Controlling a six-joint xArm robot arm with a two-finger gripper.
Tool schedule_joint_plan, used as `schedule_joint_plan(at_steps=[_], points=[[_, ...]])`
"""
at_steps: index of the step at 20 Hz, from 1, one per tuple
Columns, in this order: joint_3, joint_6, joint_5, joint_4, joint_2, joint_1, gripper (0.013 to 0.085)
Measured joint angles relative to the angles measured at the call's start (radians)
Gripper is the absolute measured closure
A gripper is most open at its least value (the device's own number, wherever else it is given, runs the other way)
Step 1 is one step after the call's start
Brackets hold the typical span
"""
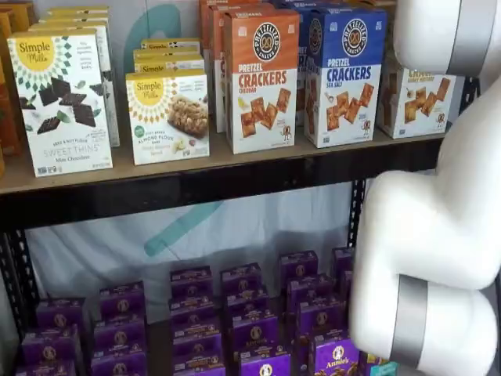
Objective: Retrieve the yellow and white box located on the top shelf, the sixth one from the left
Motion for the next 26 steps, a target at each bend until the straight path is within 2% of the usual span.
schedule_joint_plan(at_steps=[11,18,26], points=[[0.007,0.0,-0.008,-0.078,-0.006,0.033,0.013],[0.042,0.006,-0.025,-0.132,-0.023,0.06,0.013],[0.06,0.005,-0.045,-0.142,-0.032,0.065,0.013]])
